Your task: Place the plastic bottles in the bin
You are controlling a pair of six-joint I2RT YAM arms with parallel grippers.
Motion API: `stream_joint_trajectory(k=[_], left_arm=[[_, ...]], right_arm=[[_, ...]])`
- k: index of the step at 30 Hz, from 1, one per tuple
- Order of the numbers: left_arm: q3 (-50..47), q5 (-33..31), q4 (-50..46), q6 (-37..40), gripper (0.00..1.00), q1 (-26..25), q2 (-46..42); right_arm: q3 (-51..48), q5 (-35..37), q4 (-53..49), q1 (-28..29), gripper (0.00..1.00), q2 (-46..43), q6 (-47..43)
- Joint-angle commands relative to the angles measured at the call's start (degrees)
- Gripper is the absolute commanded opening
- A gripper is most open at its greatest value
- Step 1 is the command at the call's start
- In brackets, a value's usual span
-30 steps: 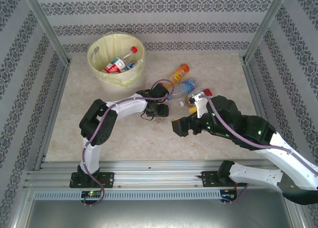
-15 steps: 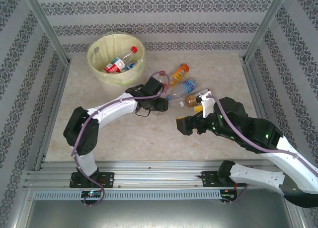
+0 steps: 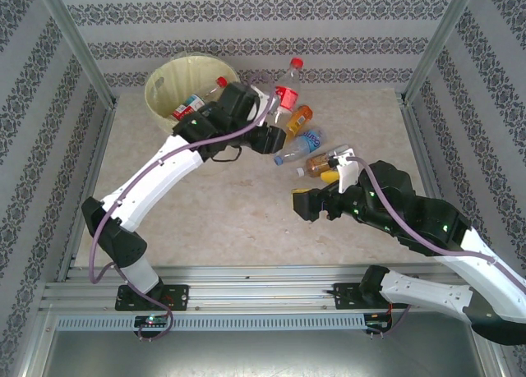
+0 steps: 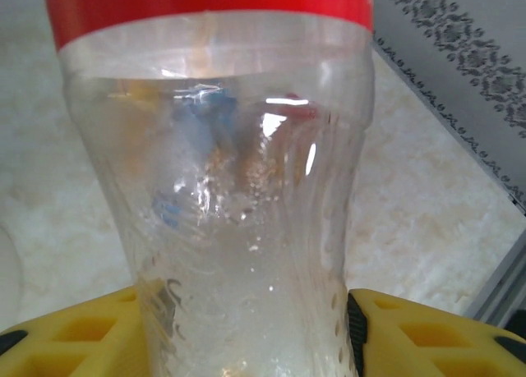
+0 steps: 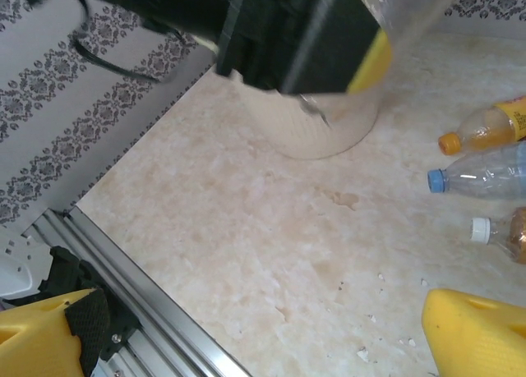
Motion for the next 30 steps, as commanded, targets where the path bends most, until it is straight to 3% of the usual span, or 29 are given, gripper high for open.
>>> stream_joint_trajectory(k=[1,13,24,30], left_arm=[[7.03,-1.14,-10.69,7.69,0.56,1.44,1.32],[27.4,-6.82,-22.11,11.37,0.56,11.6,8.23],[28.52,-6.87,-22.99,12.85,0.57,24.41,8.92],[25.04,-11.27,-20.03,14.69,0.58,28.95,8.61]], right_arm=[[-0.41,2.42,2.18,-0.38,0.98,-1.15,0.47],[0.53,5.41,2.74,-0.38,0.98,-1.67,-0.28],[1.58,6.79,0.75,-0.38,0.98,-1.83,-0.6],[2.01,6.73,0.13,-0.38,0.98,-1.69,-0.43]])
